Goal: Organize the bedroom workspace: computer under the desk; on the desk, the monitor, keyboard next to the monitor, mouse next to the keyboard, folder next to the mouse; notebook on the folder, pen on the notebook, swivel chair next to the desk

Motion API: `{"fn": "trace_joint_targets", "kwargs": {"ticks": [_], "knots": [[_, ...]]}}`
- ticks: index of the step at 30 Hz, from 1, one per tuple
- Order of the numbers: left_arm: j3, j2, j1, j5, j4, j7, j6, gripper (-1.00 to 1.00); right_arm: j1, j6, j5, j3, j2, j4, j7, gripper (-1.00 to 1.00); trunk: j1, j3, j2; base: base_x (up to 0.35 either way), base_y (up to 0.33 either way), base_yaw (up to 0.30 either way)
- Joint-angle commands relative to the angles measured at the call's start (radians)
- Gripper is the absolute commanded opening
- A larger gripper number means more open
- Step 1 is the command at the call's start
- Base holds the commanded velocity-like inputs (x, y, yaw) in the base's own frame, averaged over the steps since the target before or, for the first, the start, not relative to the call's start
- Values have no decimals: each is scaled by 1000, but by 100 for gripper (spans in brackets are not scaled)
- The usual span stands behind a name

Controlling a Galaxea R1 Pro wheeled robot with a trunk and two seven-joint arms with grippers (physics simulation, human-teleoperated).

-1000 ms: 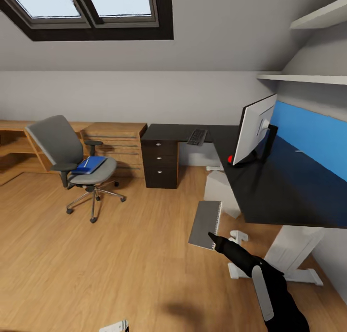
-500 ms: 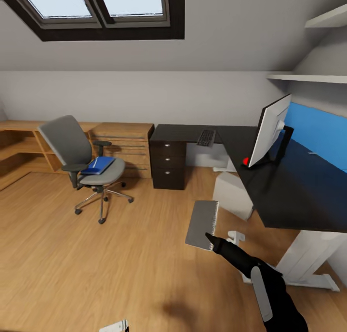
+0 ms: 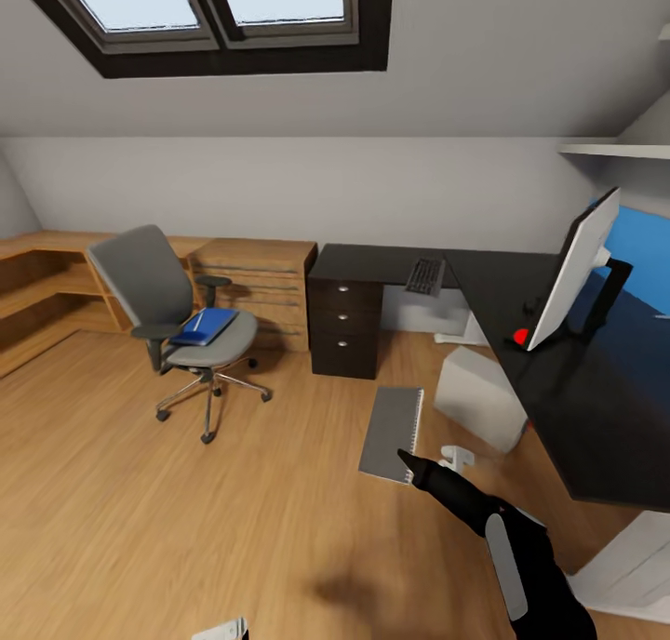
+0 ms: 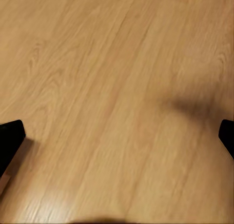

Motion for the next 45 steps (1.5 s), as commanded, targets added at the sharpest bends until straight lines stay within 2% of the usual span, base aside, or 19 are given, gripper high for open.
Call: {"fn": "trace_joint_targets", "kwargs": {"ticks": [1, 8, 25, 41, 45], "knots": [[-3, 0, 0, 10, 0, 4, -4, 100, -1, 8, -7, -3, 1, -1, 3, -100, 1, -1, 0, 328, 0, 6], [-3, 0, 0, 10, 0, 4, -3, 100, 0, 8, -7, -3, 1, -2, 3, -100, 1, 3, 0, 306, 0, 2], [-1, 2, 0, 10, 0, 4, -3, 100, -1, 8, -7, -3, 1, -2, 4, -100, 1, 29, 0, 60, 0, 0], [-3, 1, 0, 10, 0, 4, -4, 100, 0, 8, -7, -3, 1, 0, 4, -100, 1, 53, 0, 310, 0, 0], [-3, 1, 0, 10, 0, 4, -4, 100, 0, 8, -7, -3, 1, 0, 4, -100, -15, 68, 28, 332, 0, 0]]}}
